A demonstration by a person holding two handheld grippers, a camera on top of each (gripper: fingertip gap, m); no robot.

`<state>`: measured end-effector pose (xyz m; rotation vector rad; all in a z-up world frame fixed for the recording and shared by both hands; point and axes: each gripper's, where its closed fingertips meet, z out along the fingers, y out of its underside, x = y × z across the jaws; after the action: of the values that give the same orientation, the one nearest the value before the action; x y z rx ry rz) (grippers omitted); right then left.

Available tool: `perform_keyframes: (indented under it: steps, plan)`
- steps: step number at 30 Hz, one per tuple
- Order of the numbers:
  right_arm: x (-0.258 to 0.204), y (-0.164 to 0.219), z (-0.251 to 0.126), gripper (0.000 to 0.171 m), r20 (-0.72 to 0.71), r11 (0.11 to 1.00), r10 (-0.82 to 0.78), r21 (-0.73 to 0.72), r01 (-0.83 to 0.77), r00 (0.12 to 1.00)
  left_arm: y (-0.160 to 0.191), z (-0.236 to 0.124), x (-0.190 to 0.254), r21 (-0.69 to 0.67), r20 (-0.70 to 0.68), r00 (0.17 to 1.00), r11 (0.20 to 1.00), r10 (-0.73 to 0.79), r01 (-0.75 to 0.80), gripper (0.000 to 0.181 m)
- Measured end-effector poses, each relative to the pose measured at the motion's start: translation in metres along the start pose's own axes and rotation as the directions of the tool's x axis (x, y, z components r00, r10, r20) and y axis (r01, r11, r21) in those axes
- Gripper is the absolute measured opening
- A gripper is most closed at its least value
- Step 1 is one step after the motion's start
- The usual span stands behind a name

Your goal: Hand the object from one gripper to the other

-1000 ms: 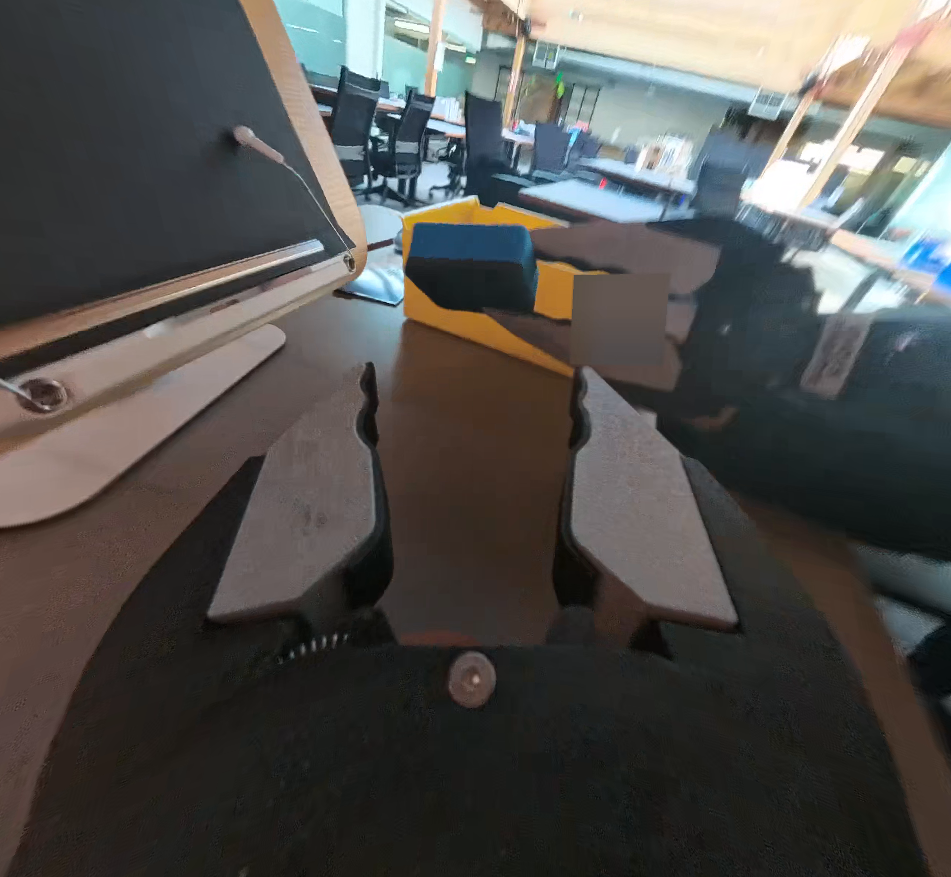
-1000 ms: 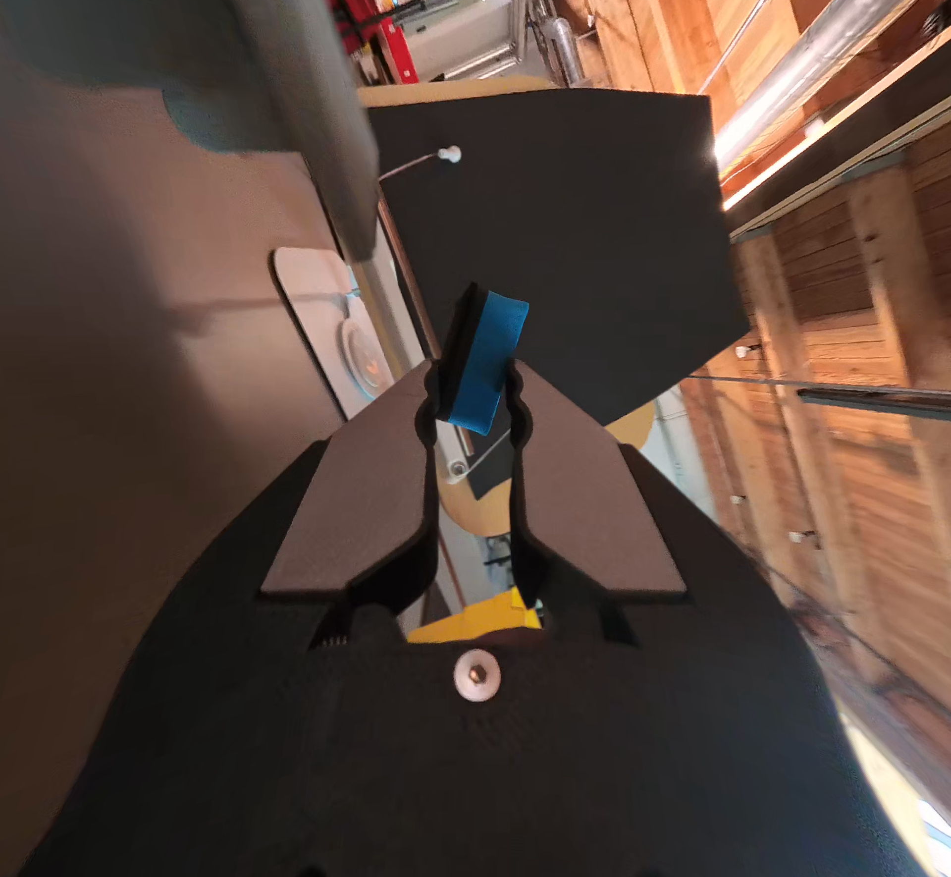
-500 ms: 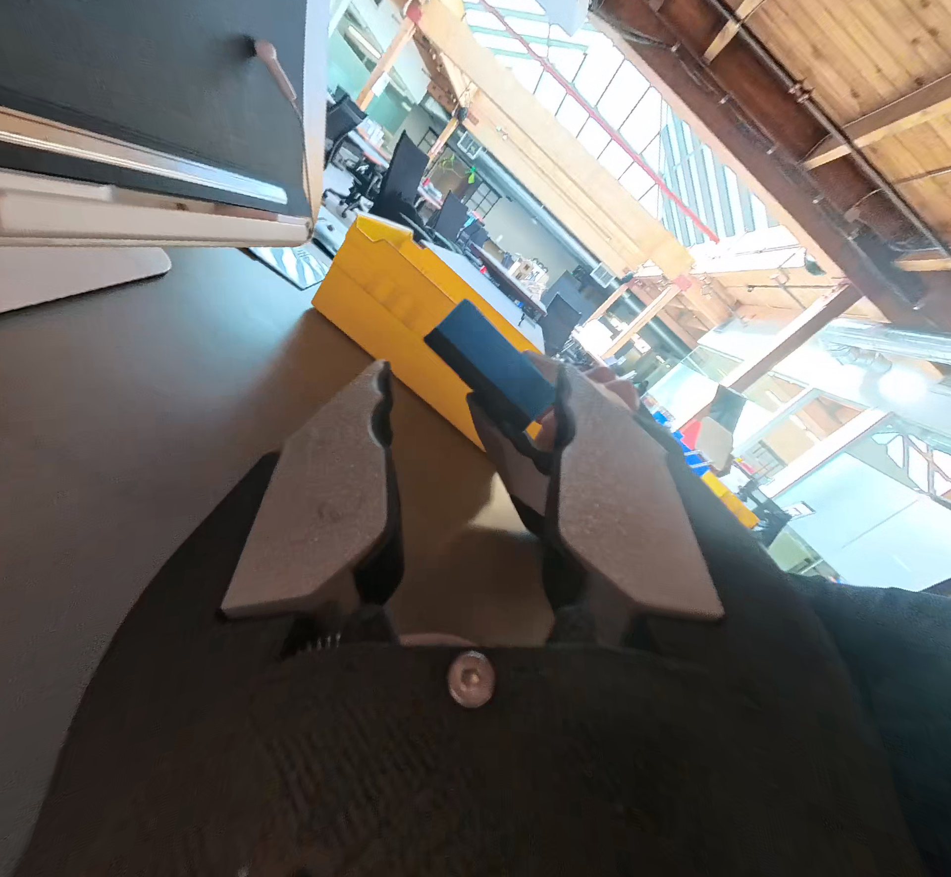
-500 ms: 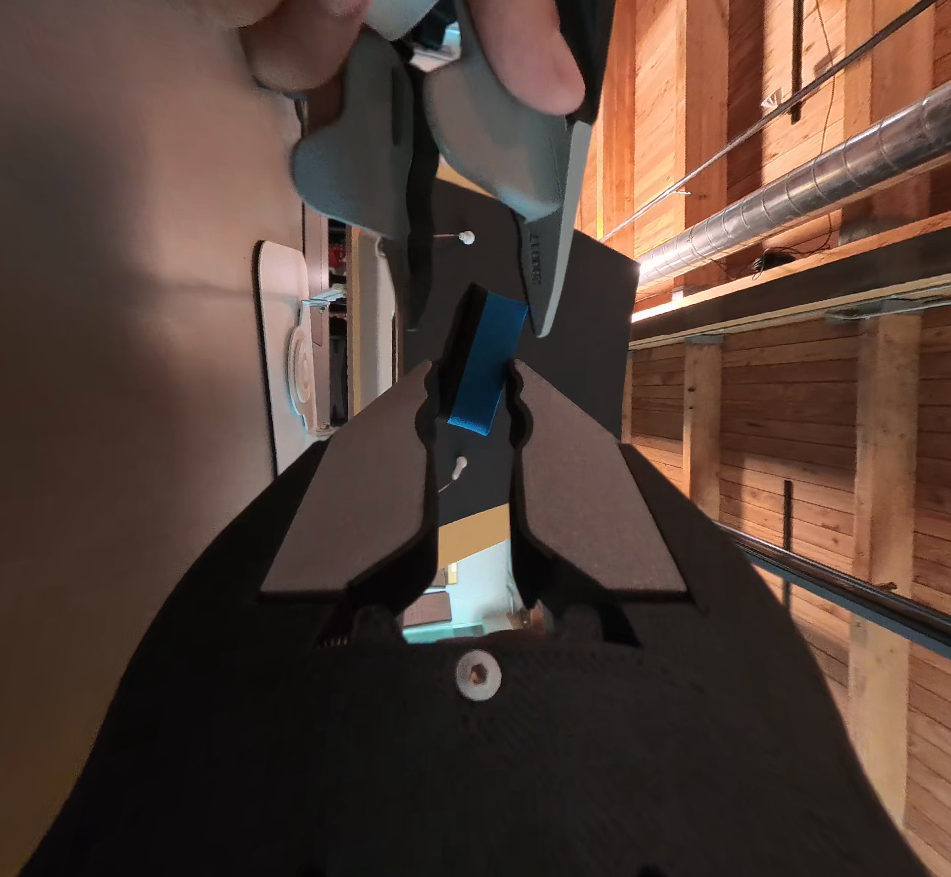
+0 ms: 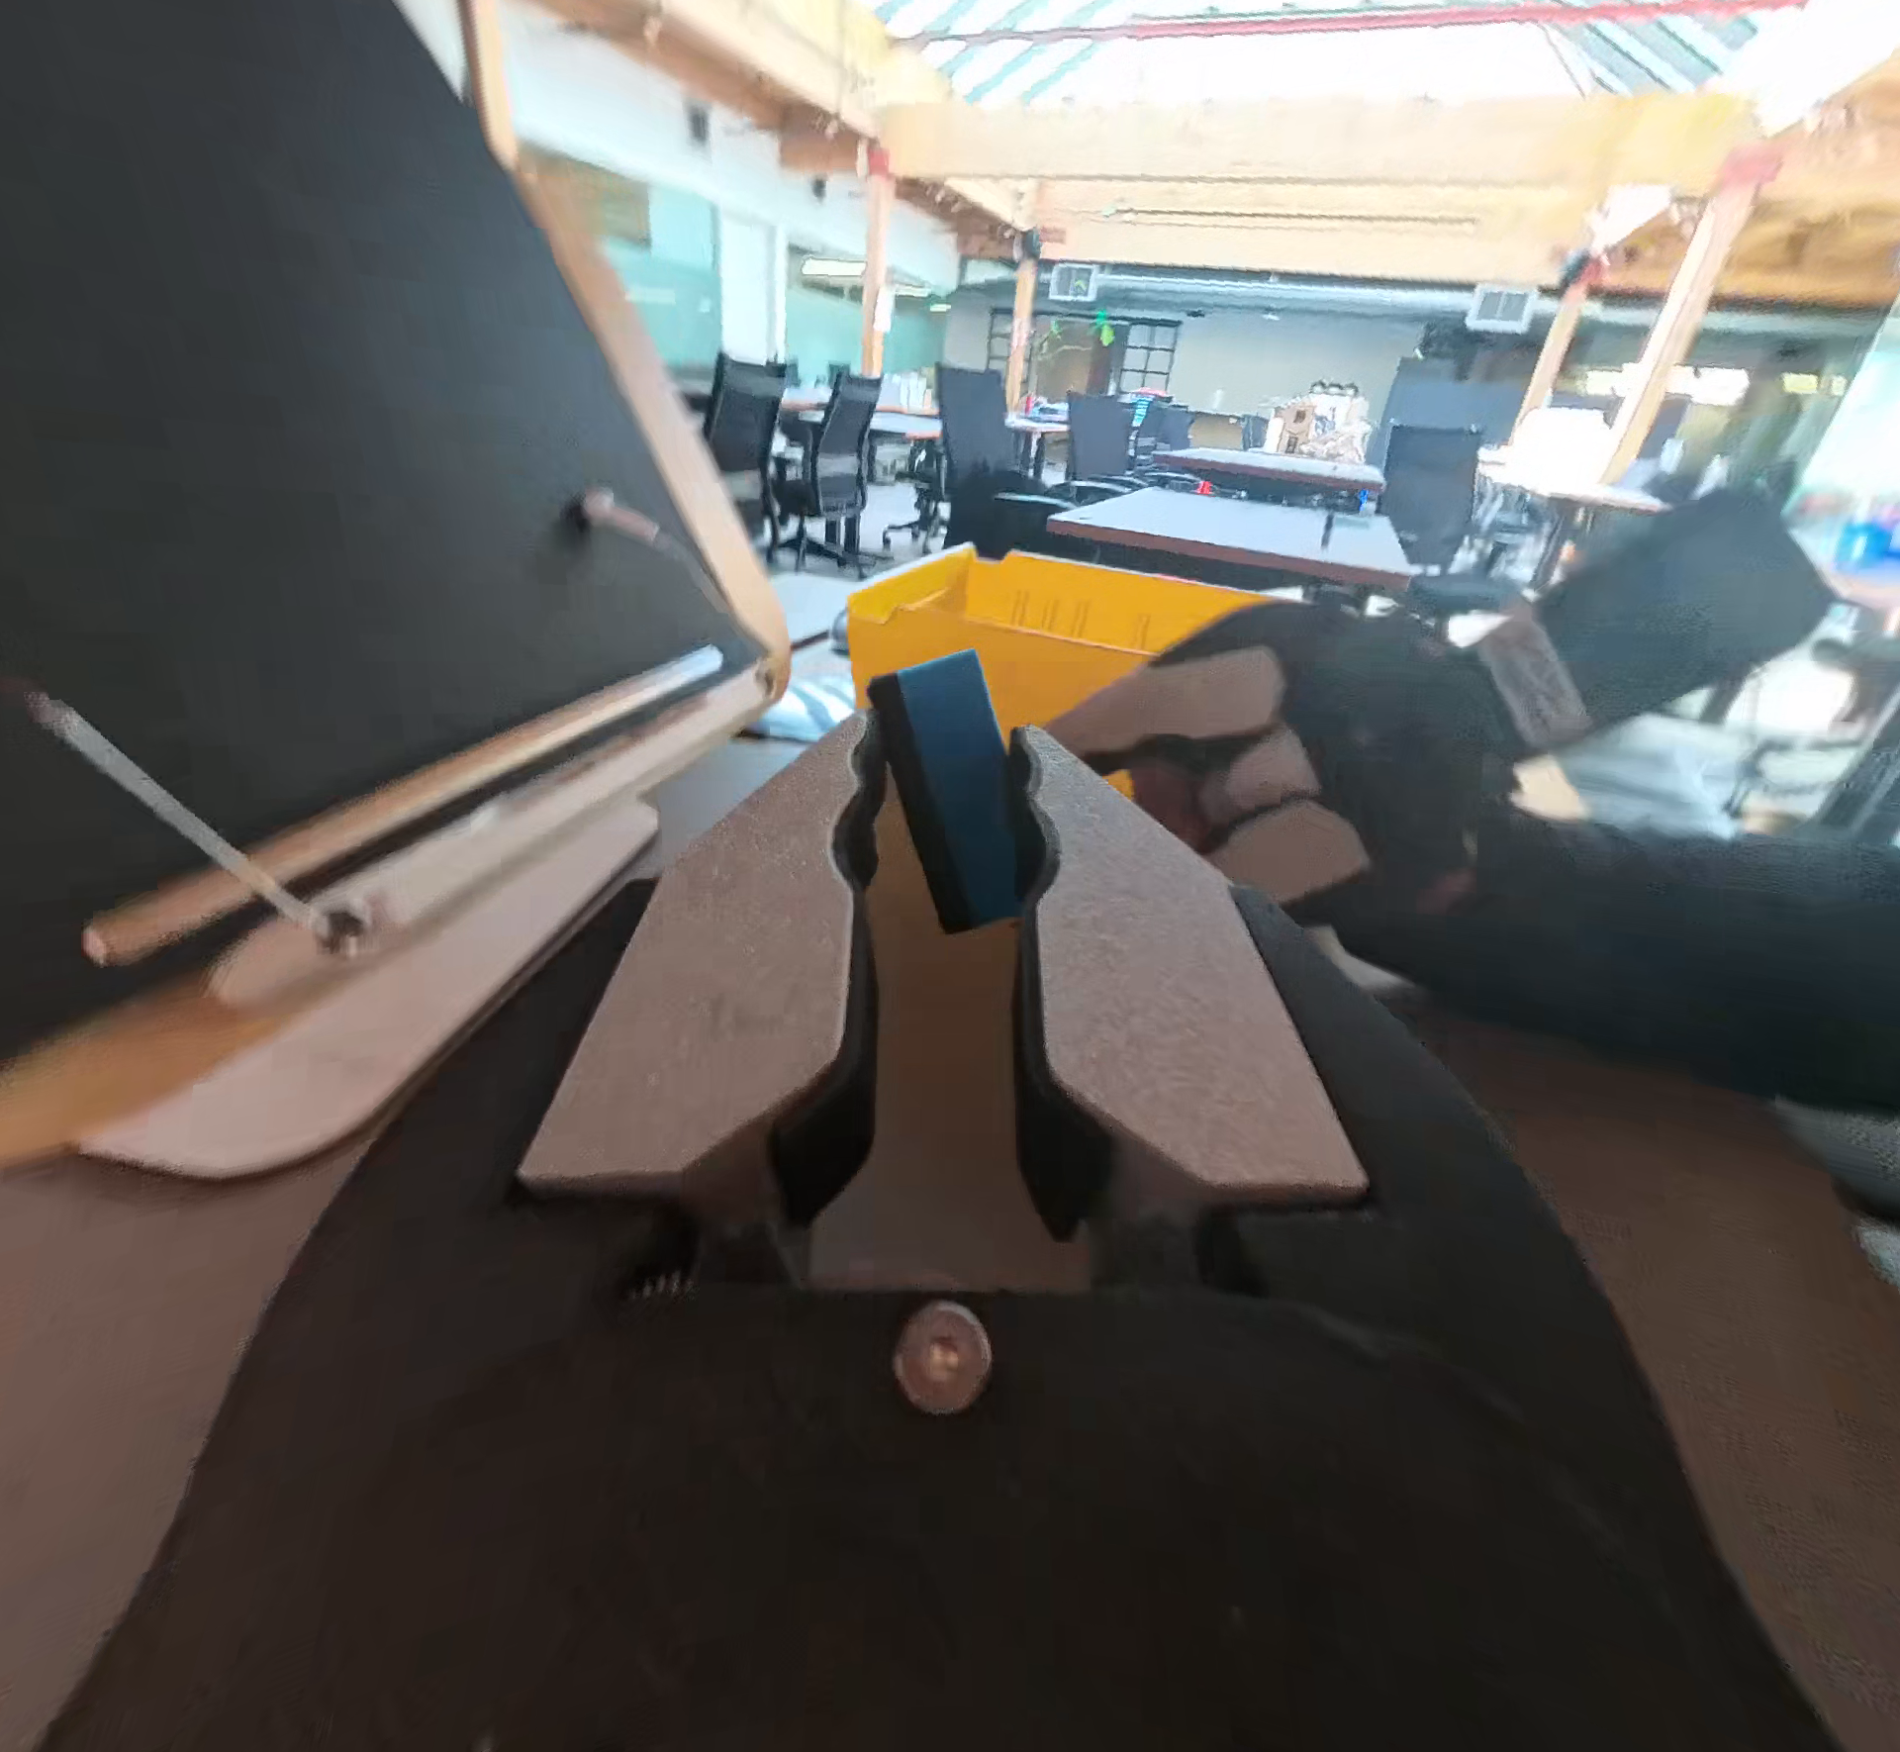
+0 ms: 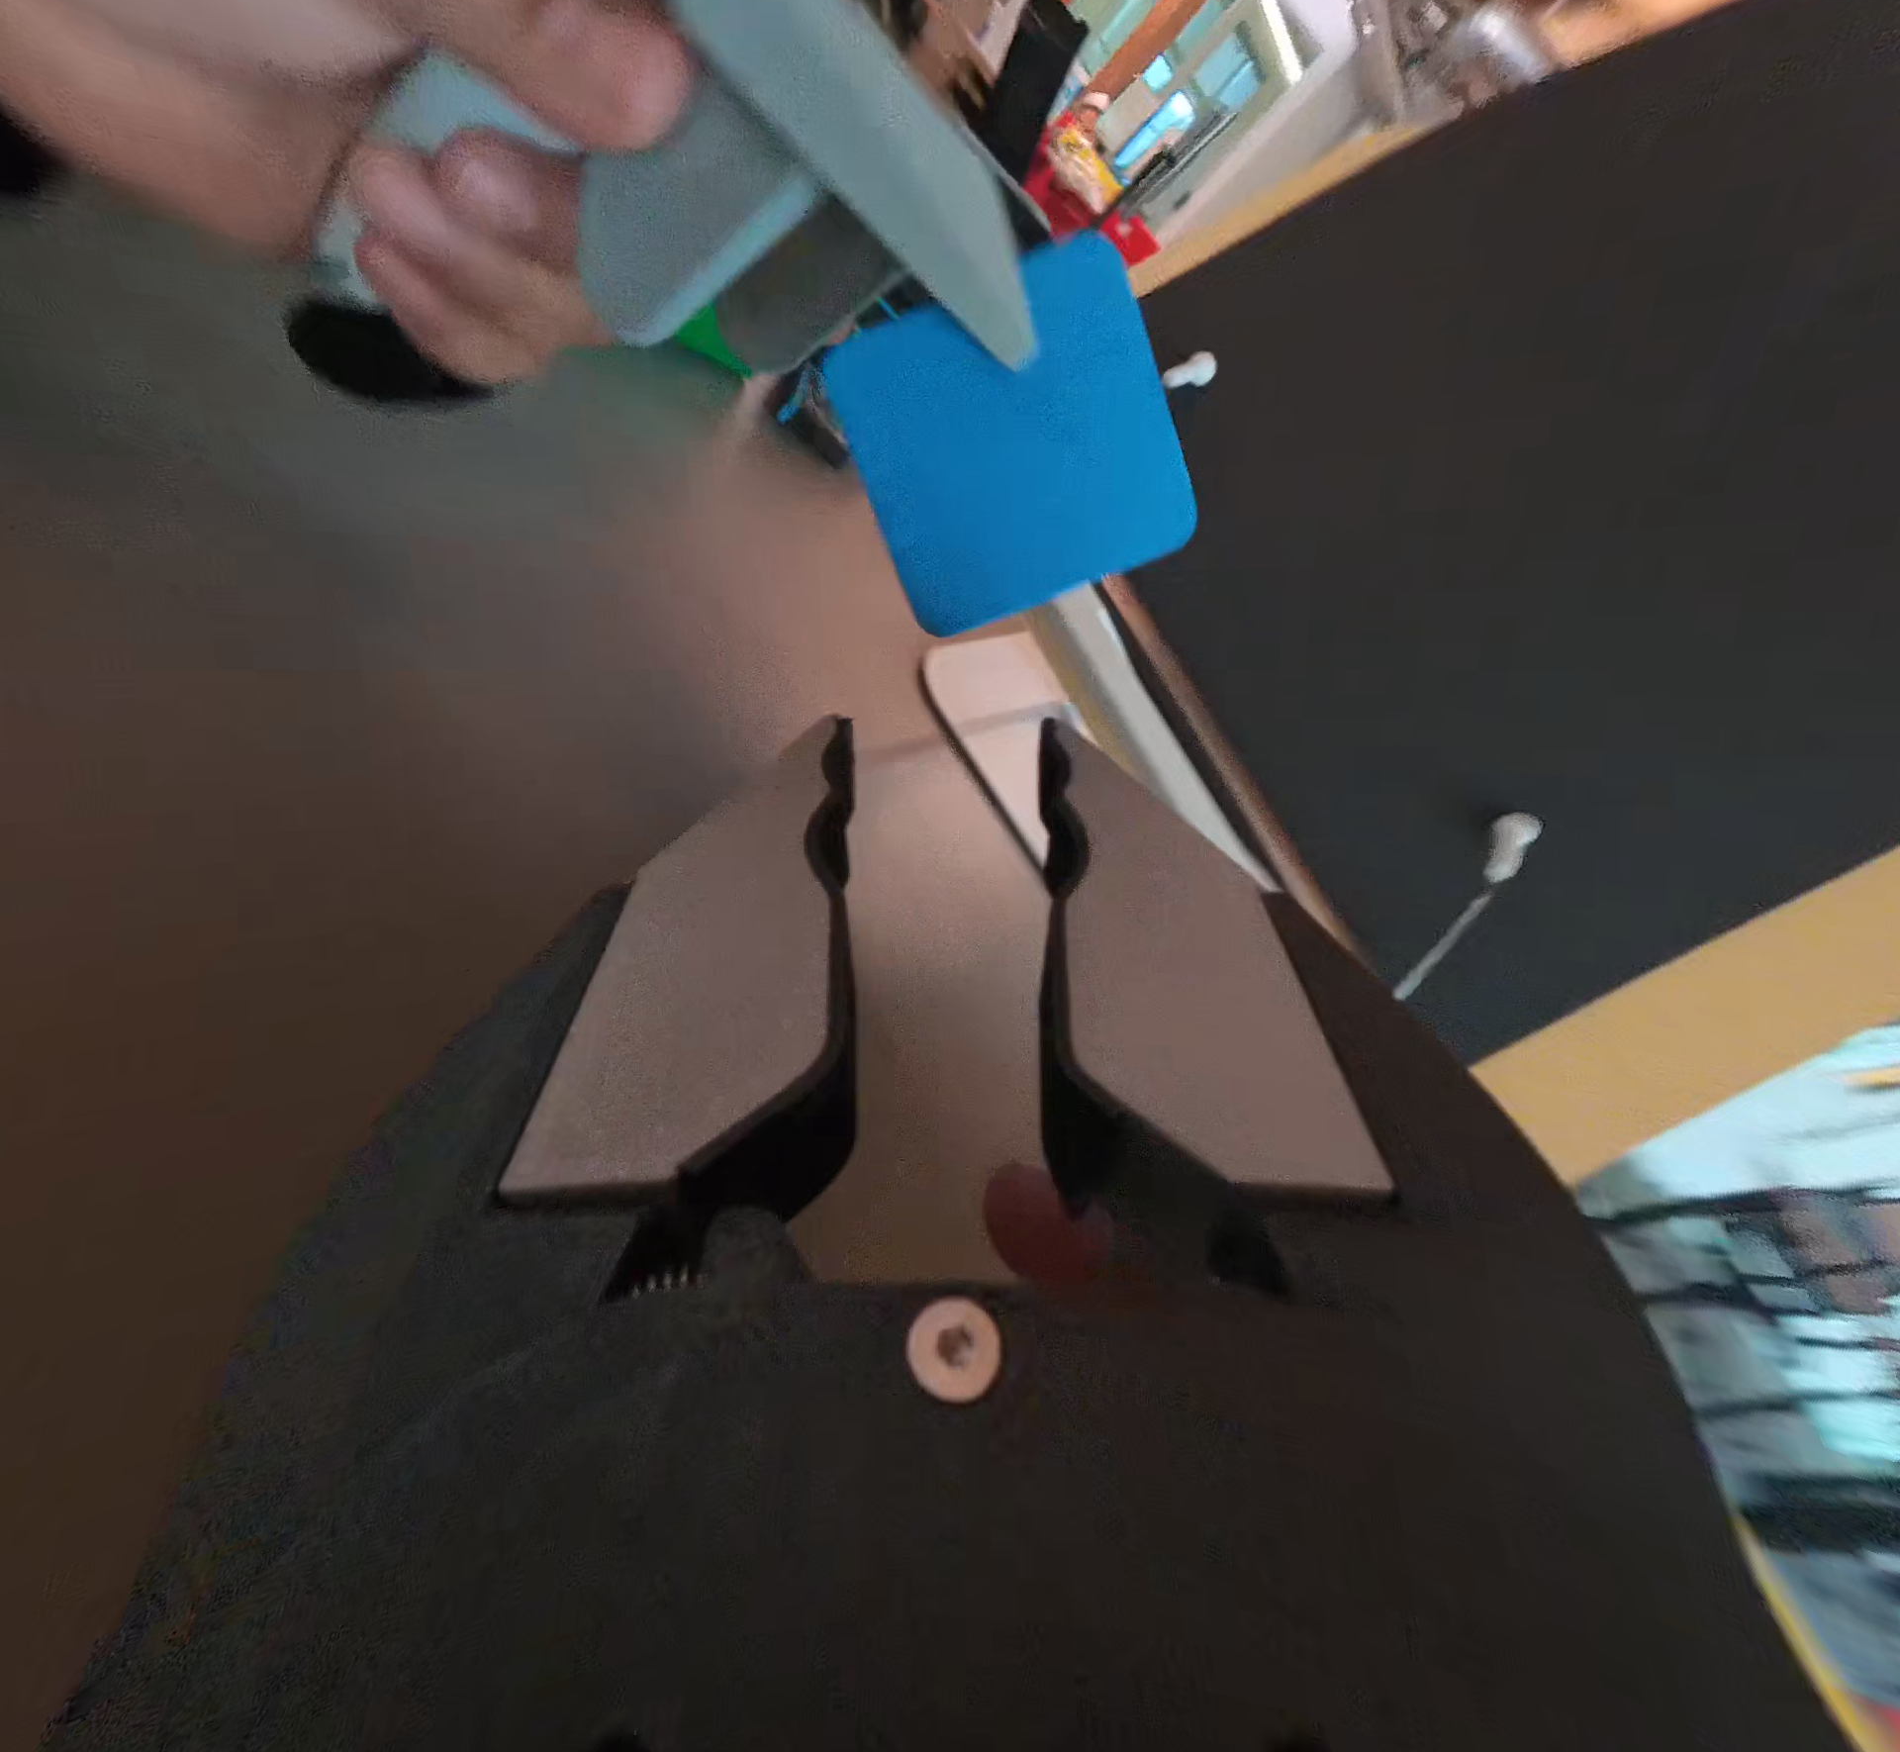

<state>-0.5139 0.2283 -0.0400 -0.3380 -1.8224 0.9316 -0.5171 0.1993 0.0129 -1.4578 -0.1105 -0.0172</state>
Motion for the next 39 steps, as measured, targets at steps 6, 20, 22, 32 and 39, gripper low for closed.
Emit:
perform_keyframes:
  steps: [6, 20, 22, 32, 39]
  plan:
    - [-0.008, -0.055, -0.030, 0.046, 0.404, 0.823, 0.376, 0.267, -0.501, 0.834, -0.010, -0.001, 0.056, 0.110, -0.190, 0.940, 0.957, 0.284, -0.268, 0.021]
    - [0.049, -0.017, -0.030, 0.026, -0.320, 0.954, -0.293, -0.036, 0.297, 0.901, 0.010, 0.006, 0.021, -0.065, -0.087, 0.996, 0.998, -0.019, 0.014, 0.055]
    - [0.056, -0.008, -0.030, 0.026, -0.382, 0.855, -0.517, -0.209, 0.474, 0.766, 0.019, 0.010, 0.015, -0.109, -0.062, 0.996, 0.993, -0.057, 0.050, 0.062]
    - [0.020, -0.014, -0.010, 0.027, -0.286, 0.749, -0.662, -0.226, 0.622, 0.693, 0.031, 0.025, 0.014, -0.136, 0.055, 0.998, 0.991, 0.003, 0.005, 0.075]
    - [0.004, -0.025, -0.006, 0.027, -0.285, 0.736, -0.675, -0.192, 0.650, 0.680, 0.040, 0.026, 0.016, -0.181, 0.047, 0.999, 0.983, -0.026, 0.034, 0.058]
